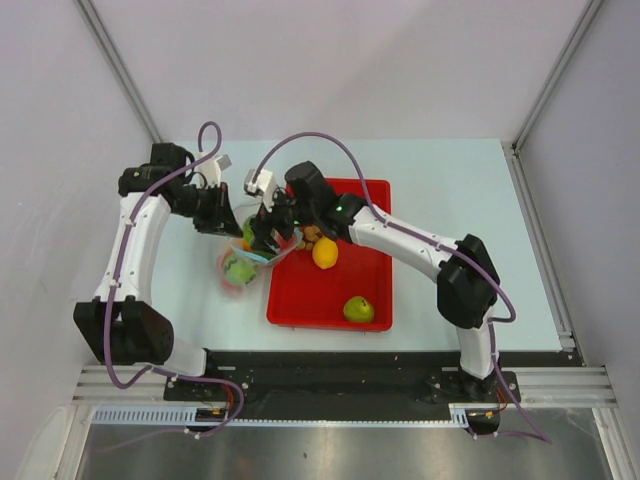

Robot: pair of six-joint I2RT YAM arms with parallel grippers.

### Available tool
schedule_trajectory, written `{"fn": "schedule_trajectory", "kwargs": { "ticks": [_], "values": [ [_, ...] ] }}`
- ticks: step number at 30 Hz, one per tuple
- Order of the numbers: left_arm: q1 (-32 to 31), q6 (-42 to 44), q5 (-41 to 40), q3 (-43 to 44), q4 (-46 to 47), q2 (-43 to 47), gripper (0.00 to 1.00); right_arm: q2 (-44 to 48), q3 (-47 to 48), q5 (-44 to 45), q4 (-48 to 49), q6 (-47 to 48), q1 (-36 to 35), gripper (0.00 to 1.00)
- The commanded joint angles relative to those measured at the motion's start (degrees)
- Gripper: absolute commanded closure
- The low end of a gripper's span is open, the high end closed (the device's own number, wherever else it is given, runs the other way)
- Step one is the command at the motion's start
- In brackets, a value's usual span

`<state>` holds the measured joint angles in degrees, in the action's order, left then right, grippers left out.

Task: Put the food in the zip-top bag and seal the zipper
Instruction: Place the fake fruit in the zipper food storage bag.

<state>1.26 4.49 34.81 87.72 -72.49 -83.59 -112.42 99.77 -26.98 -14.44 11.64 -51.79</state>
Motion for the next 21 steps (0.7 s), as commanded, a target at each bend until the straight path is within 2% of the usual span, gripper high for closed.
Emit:
{"fn": "schedule_trajectory", "kwargs": {
  "ticks": [1,6,13,16,21],
  "values": [
    [0.15,-0.45,2.72,0.52,0.51,0.62,0.95,-0.61,5.17,8.35,3.1,1.19,-0.94,0.06],
    [0.06,-0.45,3.25,0.52,0.51,0.89,0.95,4.73,3.07,5.63,0.2,0.49,-0.33,0.01],
    [0.15,0.08,3.25,0.26,0.77,1.24,0.95,13.01,-5.45,5.44,-0.24,-4.96,5.02,0.01],
    [0.06,0.34,2.72,-0.36,1.03,1.76,0.95,12.15,-7.57,7.56,-0.76,-6.8,8.18,0.01],
    [0.15,0.78,2.02,-0.89,1.12,2.29,0.95,5.82,-5.46,3.62,-3.93,-12.76,12.5,0.03]
  ]
}}
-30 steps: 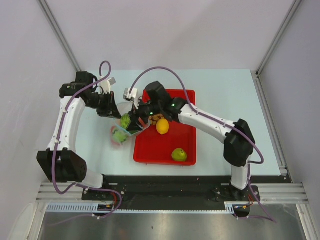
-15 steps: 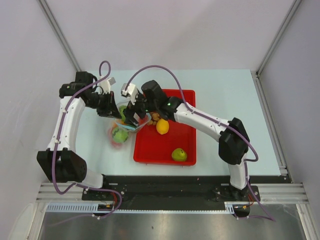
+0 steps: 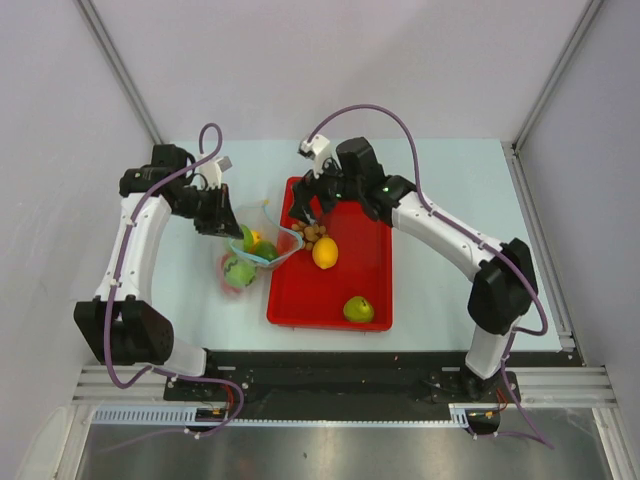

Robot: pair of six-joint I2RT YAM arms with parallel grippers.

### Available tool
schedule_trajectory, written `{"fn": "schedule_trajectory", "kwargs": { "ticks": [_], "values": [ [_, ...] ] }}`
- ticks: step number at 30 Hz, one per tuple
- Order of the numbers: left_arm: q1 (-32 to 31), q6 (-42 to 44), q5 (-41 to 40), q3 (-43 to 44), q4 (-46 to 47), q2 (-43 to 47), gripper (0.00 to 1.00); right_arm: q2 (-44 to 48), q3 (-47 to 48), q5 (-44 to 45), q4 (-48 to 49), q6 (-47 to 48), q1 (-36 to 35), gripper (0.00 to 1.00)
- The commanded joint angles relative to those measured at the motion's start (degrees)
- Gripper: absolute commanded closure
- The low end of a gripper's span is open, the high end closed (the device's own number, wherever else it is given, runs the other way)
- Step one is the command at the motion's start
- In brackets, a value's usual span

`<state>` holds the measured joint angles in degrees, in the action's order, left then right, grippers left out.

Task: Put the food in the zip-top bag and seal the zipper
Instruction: Place the fake fruit in the zipper food storage bag, then adjust the zipper food storage bag at the center of the board.

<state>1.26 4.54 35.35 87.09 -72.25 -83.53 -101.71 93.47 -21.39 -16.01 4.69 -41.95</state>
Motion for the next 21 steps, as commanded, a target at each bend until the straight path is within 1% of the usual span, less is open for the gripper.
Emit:
{"fn": "schedule_trajectory", "kwargs": {
  "ticks": [1,2,3,4,7,9,10,13,14,15,16,21],
  "values": [
    [0.15,0.65,1.39,-0.08,0.79,2.23,0.95,-5.51,0.57,-3.21,-2.27,-6.53,3.1,0.03],
    [0.06,0.74,1.21,-0.08,0.71,2.31,0.94,-6.3,0.31,-6.79,-1.66,-7.32,3.8,0.03],
    [0.15,0.74,1.12,0.01,0.62,2.32,0.95,-6.48,0.05,-8.39,-1.66,-8.02,3.98,0.04],
    [0.15,0.74,0.95,0.18,0.62,2.4,0.95,-6.83,-0.22,-12.41,-1.13,-9.68,4.07,0.03],
    [0.15,0.65,0.86,-0.08,0.35,2.49,0.94,-7.45,-1.01,-16.65,1.49,-12.06,3.72,0.04],
    [0.06,0.56,0.95,-0.43,0.44,2.67,0.95,-8.06,-1.54,-16.85,2.21,-11.64,2.85,0.05],
    [0.06,0.56,0.95,-0.43,0.35,2.75,0.95,-8.41,-1.45,-15.8,1.69,-10.59,2.41,0.09],
    [0.15,0.65,0.6,-0.52,0.27,2.93,0.95,-10.26,-0.92,-16.4,0.72,-10.75,1.96,0.13],
    [0.06,0.74,0.25,-0.52,0.0,3.02,0.95,-10.44,-0.92,-16.84,0.72,-11.27,1.96,0.18],
    [0.15,0.65,-0.02,-0.43,-0.08,3.11,0.95,-10.09,-0.84,-17.02,0.54,-11.54,1.88,0.19],
    [0.24,0.74,-0.11,-0.43,-0.17,3.19,0.95,-9.65,-1.01,-17.98,0.45,-11.8,2.31,0.19],
    [0.41,0.48,-0.2,-0.95,0.18,3.81,0.95,-5.17,-4.17,-20.45,1.77,-14.44,4.6,0.12]
  ]
}}
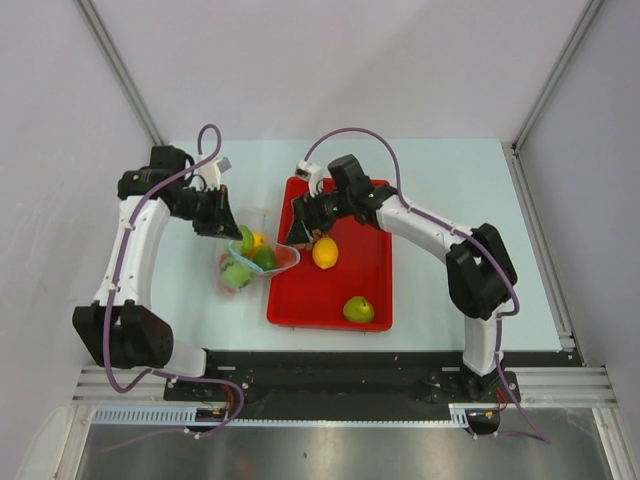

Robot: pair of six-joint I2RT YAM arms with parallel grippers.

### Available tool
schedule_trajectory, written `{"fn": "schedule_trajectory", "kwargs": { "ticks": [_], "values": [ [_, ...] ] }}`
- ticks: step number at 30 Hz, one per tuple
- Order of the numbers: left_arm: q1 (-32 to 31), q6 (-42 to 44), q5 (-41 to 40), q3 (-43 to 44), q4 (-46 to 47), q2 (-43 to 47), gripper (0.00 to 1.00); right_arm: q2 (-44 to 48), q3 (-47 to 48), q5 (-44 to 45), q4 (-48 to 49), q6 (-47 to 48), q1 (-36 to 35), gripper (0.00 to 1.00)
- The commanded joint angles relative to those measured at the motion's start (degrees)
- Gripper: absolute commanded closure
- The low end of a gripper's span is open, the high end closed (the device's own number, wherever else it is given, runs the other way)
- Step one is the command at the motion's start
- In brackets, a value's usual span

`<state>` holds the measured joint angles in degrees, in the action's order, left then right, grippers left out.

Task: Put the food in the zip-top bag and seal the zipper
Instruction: Adjust the zipper food storage bag at the center of the board.

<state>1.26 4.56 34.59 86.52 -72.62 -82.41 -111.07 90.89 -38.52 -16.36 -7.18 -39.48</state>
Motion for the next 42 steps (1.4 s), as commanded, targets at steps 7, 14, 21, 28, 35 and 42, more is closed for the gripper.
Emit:
{"fn": "schedule_trajectory", "kwargs": {
  "ticks": [7,14,21,28,35,42],
  "values": [
    [0.33,-0.51,1.71,-0.83,1.6,2.69,0.95,8.15,-3.88,-2.28,1.16,0.92,-1.02,0.06],
    [0.41,0.1,1.01,-0.04,0.82,2.78,0.94,4.29,-3.79,2.92,0.1,3.75,-5.08,0.19],
    [0.5,2.12,-1.45,-1.0,-0.59,4.45,0.93,4.89,-2.83,5.3,-0.07,2.52,-4.73,0.84],
    [0.41,4.49,-7.6,-1.44,-1.73,6.3,0.73,5.33,-1.77,3.98,0.98,-1.08,-4.64,1.0],
    [0.41,8.36,-14.28,-0.83,-3.14,7.26,0.58,6.39,-0.1,0.65,3.88,-5.83,-4.55,1.0],
    [0.41,10.29,-14.12,3.2,-5.42,6.12,1.0,7.0,3.76,-1.11,5.54,-10.39,-4.99,1.0]
  ]
}}
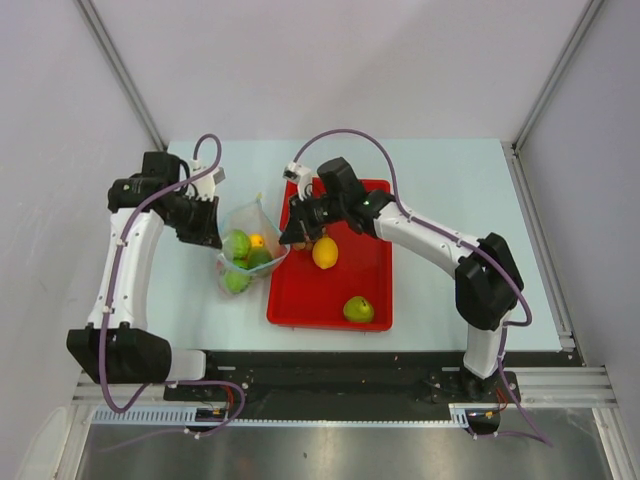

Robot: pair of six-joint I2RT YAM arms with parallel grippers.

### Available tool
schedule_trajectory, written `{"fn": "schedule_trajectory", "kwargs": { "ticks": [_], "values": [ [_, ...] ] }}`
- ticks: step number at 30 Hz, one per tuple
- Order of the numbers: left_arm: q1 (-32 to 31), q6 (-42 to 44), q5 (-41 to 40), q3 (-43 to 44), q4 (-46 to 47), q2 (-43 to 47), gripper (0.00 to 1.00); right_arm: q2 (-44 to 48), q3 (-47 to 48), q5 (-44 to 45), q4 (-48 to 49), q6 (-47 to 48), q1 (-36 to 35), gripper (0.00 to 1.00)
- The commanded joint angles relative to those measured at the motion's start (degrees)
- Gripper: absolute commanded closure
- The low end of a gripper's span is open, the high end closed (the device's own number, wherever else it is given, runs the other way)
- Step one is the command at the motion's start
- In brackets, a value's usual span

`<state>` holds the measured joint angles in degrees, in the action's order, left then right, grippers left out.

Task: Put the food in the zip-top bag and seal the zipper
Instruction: Adjust the zipper food storage bag at the center of the board.

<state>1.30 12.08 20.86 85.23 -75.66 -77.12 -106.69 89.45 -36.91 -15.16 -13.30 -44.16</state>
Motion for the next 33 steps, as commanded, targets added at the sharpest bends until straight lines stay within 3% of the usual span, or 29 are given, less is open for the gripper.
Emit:
{"fn": "schedule_trajectory", "kwargs": {
  "ticks": [1,5,8,17,22,29,33],
  "values": [
    [0.37,3.56,-0.21,5.64,-2.56,0.83,1.0,2.81,5.9,-3.26,4.96,-5.5,-0.4,1.0],
    [0.37,5.06,-1.7,10.56,-2.74,0.31,1.0,3.77,10.21,-6.5,10.31,-13.06,-1.89,1.0],
    [0.37,5.42,-4.15,10.92,-2.57,-0.13,1.0,2.73,13.55,-6.78,9.54,-12.98,-3.3,1.0],
    [0.37,2.61,-10.66,1.88,1.82,0.13,1.0,-1.76,18.04,-6.86,11.9,-18.78,-4.61,1.0],
    [0.37,0.5,-12.16,1.51,4.12,-1.97,1.0,-5.62,20.15,-5.99,11.91,-20.1,-4.62,1.0],
    [0.37,2.16,-2.85,6.44,-0.71,-1.45,1.0,-6.86,16.03,-3.26,7.95,-15.19,-1.02,1.0],
    [0.28,3.13,-0.12,4.6,-1.51,0.04,1.0,-5.02,13.21,-3.17,4.97,-11.23,1.44,1.0]
  ]
}}
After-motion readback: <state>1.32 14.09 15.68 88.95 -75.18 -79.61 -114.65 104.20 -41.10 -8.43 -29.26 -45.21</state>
